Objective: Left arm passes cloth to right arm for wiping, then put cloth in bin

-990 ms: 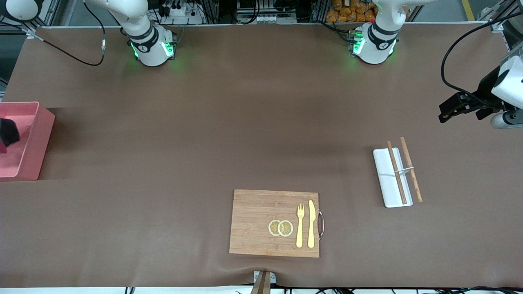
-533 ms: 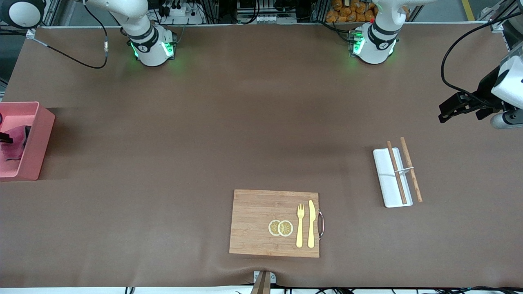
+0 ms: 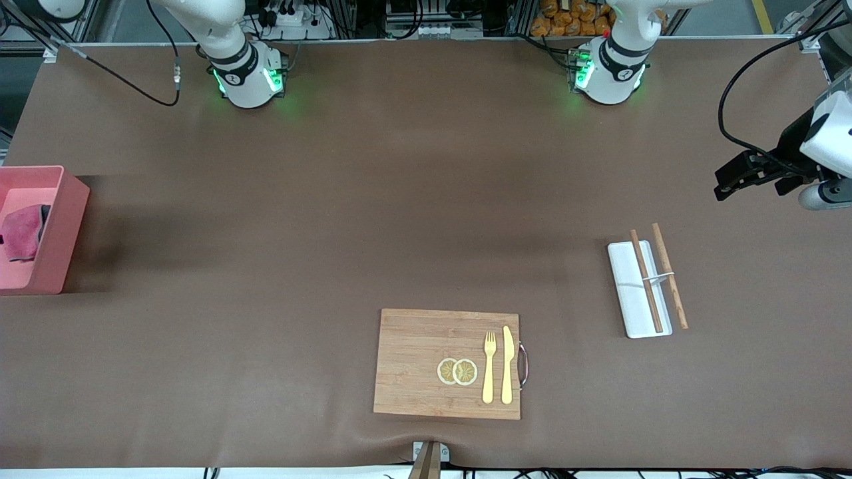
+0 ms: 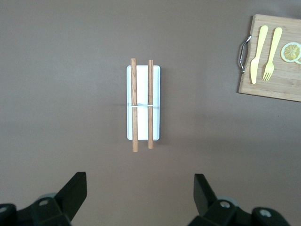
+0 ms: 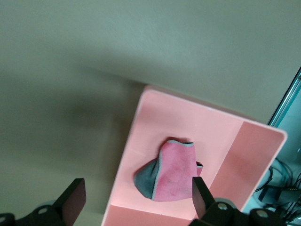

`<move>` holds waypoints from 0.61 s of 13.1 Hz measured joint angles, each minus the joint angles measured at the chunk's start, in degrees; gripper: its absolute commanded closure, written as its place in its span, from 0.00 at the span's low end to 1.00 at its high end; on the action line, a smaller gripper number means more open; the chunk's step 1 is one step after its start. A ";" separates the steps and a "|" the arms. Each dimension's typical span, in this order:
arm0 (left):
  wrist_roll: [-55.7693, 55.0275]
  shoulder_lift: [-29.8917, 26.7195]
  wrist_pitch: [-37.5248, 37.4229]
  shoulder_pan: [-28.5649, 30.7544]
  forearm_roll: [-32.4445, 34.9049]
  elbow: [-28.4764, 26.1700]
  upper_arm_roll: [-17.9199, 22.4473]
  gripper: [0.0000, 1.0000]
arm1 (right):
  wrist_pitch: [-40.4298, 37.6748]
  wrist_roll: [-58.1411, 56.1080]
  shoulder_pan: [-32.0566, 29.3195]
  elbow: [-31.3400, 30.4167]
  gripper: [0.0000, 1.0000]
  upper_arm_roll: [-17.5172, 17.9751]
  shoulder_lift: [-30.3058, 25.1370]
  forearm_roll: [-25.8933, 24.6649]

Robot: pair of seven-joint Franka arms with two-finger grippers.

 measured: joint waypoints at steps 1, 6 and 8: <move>0.00 0.00 0.00 0.00 0.00 0.00 0.00 0.00 | -1.37 0.21 1.22 0.14 0.00 0.24 -1.31 0.03; 0.00 0.00 0.00 -0.01 0.00 -0.07 -0.02 0.00 | -11.35 16.01 10.38 0.09 0.00 0.80 -5.01 0.76; 0.00 0.00 0.00 -0.01 0.00 -0.08 -0.03 0.00 | -13.19 22.24 13.63 -0.30 0.00 0.84 -5.16 3.50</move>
